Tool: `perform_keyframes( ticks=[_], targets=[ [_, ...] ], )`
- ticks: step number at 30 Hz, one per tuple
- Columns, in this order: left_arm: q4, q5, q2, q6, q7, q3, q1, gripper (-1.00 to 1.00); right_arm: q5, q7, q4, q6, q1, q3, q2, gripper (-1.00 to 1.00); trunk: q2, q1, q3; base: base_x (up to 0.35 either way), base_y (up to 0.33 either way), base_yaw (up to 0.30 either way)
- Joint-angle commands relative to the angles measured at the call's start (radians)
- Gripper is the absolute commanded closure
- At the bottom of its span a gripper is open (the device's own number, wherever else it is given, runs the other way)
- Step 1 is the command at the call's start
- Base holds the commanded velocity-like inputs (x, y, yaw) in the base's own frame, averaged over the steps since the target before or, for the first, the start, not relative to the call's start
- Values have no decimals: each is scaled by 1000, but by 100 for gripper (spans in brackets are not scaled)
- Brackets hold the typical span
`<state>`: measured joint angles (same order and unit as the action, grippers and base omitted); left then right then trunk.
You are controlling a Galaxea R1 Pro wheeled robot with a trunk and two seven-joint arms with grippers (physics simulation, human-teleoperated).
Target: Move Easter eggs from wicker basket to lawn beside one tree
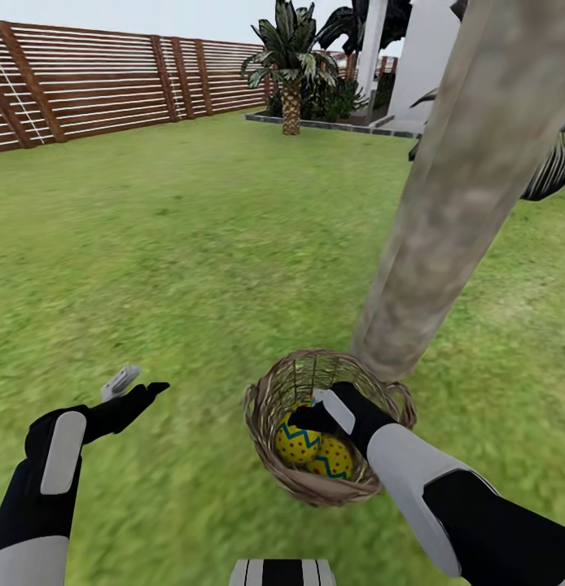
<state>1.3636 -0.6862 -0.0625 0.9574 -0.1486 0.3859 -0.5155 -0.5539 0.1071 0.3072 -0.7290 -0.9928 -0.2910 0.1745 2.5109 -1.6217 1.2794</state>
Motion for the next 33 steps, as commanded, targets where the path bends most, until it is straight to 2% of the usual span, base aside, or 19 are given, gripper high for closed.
perform_keyframes(
  ticks=[1,33],
  targets=[
    [1,-10,0,4,-9,1,-1,-100,-11,10,1,-3,0,-4,0,100,0,1,-3,0,0,0],
    [-3,-9,3,1,-14,-4,-4,-100,-10,14,17,-19,-1,-8,-1,100,-7,15,-127,-15,-13,0]
  ],
)
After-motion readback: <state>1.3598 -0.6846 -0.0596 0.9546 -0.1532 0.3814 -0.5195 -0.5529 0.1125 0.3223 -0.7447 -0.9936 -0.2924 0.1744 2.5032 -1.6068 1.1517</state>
